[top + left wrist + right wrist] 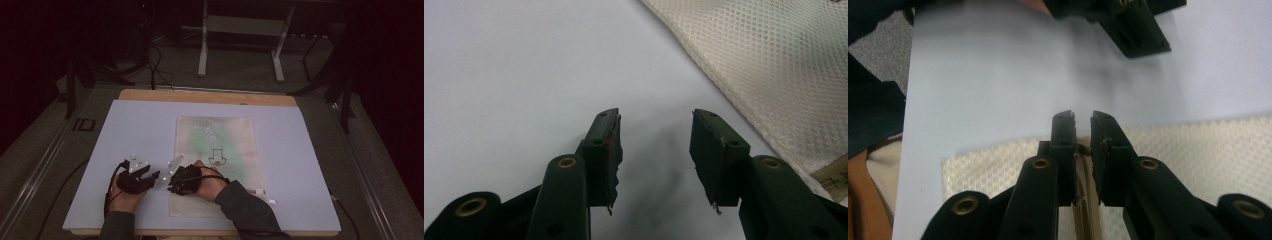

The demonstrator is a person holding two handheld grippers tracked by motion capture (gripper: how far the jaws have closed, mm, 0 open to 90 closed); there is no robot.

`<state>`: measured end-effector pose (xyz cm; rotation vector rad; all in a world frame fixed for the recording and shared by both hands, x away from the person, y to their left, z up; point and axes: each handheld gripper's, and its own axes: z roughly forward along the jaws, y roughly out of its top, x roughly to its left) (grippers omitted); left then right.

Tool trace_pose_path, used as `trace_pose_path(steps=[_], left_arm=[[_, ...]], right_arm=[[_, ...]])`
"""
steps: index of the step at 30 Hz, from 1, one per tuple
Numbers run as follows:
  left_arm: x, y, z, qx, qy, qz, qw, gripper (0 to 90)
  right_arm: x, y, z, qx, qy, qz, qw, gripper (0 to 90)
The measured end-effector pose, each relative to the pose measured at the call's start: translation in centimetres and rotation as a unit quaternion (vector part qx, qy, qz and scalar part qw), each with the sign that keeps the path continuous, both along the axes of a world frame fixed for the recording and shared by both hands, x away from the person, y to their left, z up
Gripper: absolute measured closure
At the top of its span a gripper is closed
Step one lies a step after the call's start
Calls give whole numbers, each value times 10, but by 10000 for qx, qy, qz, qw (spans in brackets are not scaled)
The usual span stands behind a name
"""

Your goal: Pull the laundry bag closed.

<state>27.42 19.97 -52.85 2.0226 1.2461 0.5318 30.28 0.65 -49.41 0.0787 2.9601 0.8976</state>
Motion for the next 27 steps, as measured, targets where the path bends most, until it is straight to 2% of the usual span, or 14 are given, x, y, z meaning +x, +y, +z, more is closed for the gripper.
trace_pose_path(steps=[5,14,18,24,27], left_arm=[[0,-1,0,14,2,-41,10000,544],[-3,-5,2,-17,-6,-173,9998,549],[-4,-8,2,-12,11,-249,9997,557],[-7,-13,3,-130,24,-454,9989,620],[-9,-16,4,-223,51,-635,9977,714]], right_arm=[[1,-9,-5,-18,54,-40,10000,811],[7,-14,-15,21,411,-137,9991,794],[7,-14,-18,-15,406,-115,9991,811],[7,-15,-20,-31,415,-120,9991,817],[6,-15,-21,-26,359,-122,9993,817]])
